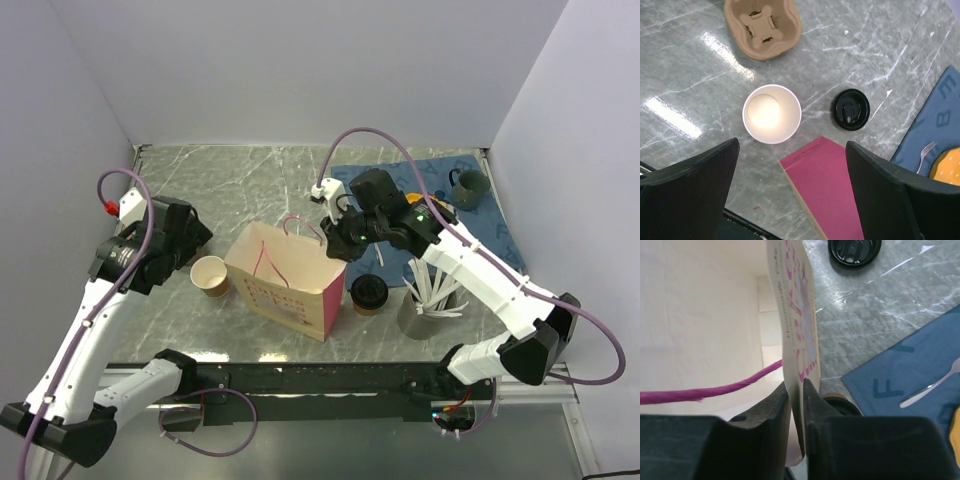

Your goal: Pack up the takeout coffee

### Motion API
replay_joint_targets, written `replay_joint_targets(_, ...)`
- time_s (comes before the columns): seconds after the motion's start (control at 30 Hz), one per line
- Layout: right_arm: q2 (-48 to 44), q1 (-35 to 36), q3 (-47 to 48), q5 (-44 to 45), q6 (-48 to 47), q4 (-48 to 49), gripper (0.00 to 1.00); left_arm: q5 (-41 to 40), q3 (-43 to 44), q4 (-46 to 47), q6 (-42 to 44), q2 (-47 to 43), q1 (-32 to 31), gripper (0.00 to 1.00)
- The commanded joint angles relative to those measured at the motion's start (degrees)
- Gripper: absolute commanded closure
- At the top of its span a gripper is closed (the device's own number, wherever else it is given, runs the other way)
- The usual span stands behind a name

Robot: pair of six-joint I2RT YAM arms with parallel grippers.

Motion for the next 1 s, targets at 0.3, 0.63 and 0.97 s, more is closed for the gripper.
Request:
replay_joint_targets(0.3, 1.64, 0.4, 10.77, 4.33, 2.79, -3.56, 0.41, 4.39, 0.48, 6.55, -2.99, 1.62, 9.23, 0.24)
replay_joint_targets(0.63, -3.53, 0.83, 15.18, 2.47, 15.88, -8.22, 0.3, 10.19, -0.68, 14.64, 7.13, 16.11, 24.69, 0.29)
replay_joint_targets(0.97, -15.41, 0.92, 4.72, 4.33, 26.61, -3.39, 0.3, 9.57, 11.62, 16.59, 25.92, 35.88, 31.12, 0.19)
